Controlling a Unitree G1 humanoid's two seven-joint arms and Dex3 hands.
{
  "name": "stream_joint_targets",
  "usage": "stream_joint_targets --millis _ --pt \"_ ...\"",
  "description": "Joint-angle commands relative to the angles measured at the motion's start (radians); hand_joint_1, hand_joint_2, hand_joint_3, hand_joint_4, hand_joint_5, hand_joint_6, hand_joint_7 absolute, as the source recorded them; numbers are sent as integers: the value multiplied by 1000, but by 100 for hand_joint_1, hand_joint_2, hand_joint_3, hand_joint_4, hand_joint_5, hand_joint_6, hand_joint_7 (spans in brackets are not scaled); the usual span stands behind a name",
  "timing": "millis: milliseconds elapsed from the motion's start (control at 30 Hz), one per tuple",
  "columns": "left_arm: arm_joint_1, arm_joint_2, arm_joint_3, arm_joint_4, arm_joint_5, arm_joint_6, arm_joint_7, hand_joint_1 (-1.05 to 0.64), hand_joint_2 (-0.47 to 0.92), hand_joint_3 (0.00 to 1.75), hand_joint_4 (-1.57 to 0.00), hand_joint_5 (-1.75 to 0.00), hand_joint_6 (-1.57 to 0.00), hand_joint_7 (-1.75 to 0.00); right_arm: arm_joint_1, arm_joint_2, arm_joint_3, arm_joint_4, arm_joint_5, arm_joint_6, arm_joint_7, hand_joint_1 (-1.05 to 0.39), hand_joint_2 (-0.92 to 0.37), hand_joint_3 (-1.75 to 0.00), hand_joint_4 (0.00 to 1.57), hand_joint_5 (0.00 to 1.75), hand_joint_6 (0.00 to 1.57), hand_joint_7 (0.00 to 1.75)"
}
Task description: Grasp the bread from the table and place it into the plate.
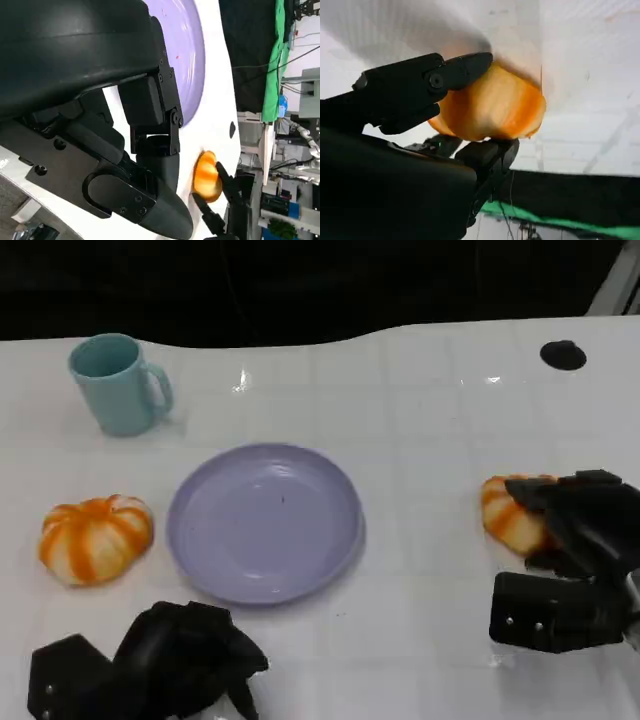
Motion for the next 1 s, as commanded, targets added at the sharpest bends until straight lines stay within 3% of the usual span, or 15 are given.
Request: stream_joint_targets --millis 33,67,100,133,200,233,533,733,900,1000 --pt "10 11 2 0 5 -10 6 -105 81 1 -146 -101 -156 -50 -51 -2 9 96 17 -84 -116 -15 -86 -20 90 162 83 129" --pt "10 11 2 -1 6 -8 7 -105 81 1 -146 -101 -156 -50 -58 -2 15 115 15 -98 -135 -15 -83 -21 90 168 75 151" --pt "11 11 2 -3 6 -6 8 -105 81 1 -146 -101 -156 -50 -66 -2 20 133 13 -111 -154 -15 -76 -34 90 171 70 163" --pt "12 11 1 -5 6 -4 9 -105 81 1 -146 -101 -156 -50 -71 -2 26 147 11 -120 -171 -16 -60 -61 90 173 68 170" --pt "13 10 1 -9 4 1 9 -105 81 1 -146 -101 -156 -50 -82 -1 38 171 8 -132 -199 -17 -47 -86 90 174 67 174" --pt "14 10 0 -11 4 3 10 -105 81 0 -146 -101 -156 -50 -86 -1 43 181 8 -136 -209 -18 -45 -90 90 174 66 174" --pt "8 5 -2 -3 6 -1 15 -105 81 0 -146 -101 -157 -49 -94 -4 56 211 14 -183 -299 -21 -38 -104 89 175 66 175" --pt "4 1 -4 8 7 -6 14 -105 80 0 -146 -101 -156 -49 -81 -9 57 140 13 -244 -378 -19 -33 -117 94 175 71 175" --pt "3 -4 -7 4 11 3 22 -105 79 0 -147 -100 -157 -48 -75 1 45 51 39 -299 -369 -11 -28 -135 99 175 77 175" --pt "0 -6 -8 11 14 -8 20 -105 80 0 -147 -100 -157 -48 -77 15 48 -5 43 -331 -365 -14 -30 -140 100 175 77 175"
